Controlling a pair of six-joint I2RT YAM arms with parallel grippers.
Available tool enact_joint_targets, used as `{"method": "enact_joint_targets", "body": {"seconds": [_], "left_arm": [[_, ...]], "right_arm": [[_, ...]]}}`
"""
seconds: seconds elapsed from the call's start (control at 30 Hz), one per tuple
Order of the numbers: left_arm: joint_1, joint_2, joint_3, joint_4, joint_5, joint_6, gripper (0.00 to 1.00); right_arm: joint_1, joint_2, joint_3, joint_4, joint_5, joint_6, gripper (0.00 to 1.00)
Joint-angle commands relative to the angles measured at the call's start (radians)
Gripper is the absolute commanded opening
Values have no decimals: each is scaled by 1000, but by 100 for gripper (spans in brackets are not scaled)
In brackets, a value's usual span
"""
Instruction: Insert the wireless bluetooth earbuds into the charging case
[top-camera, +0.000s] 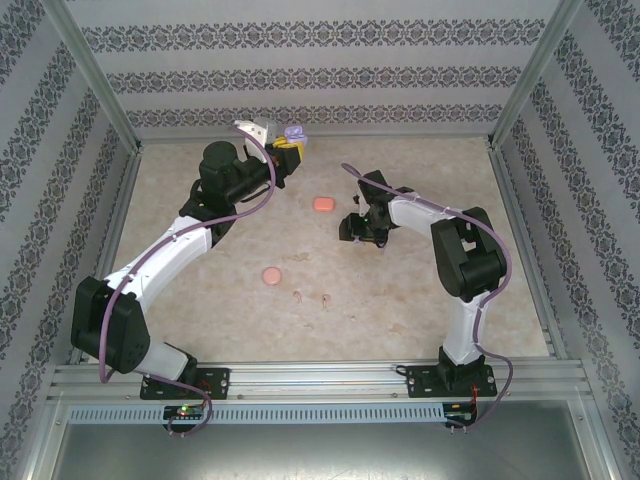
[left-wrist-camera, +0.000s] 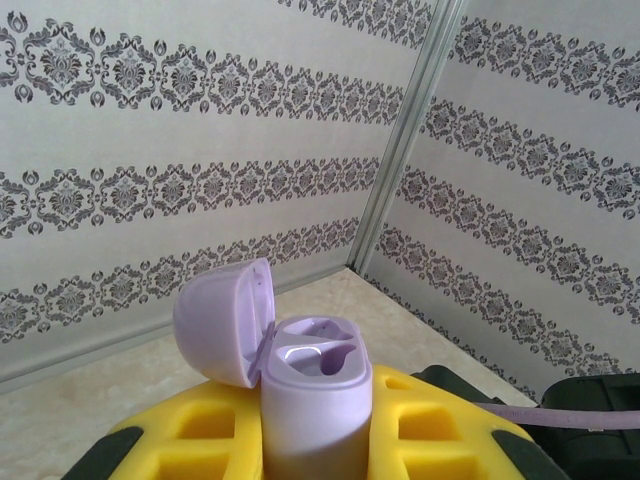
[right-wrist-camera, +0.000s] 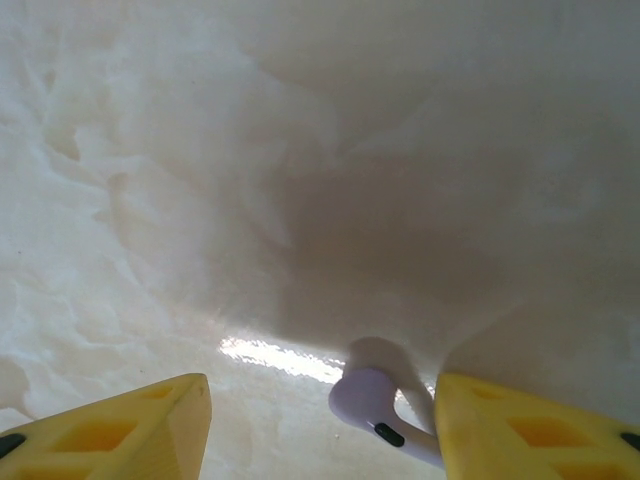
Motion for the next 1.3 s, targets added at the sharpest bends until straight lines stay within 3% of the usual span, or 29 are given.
{"method": "enact_joint_targets", "body": {"seconds": [0.0, 0.27, 0.43, 0.63, 0.83, 1.27], "left_arm": [[0, -6, -7, 46, -2, -3, 0], [-1, -2, 3, 40, -1, -4, 0], [-1, -3, 3, 39, 2, -5, 0], [-1, -6, 15, 19, 10, 10, 0], [0, -9, 20, 10, 18, 21, 0], [-1, -11, 28, 6, 20, 25, 0]], "right_arm": [[18, -61, -30, -5, -6, 19, 61], [29, -94, -25, -17, -4, 29, 60], [35, -95, 9, -41, 66, 29, 60], [31, -31, 109, -140, 133, -94, 58], [31, 26, 170, -215, 115, -193, 55], [52, 100, 214, -262, 152, -231, 52]]}}
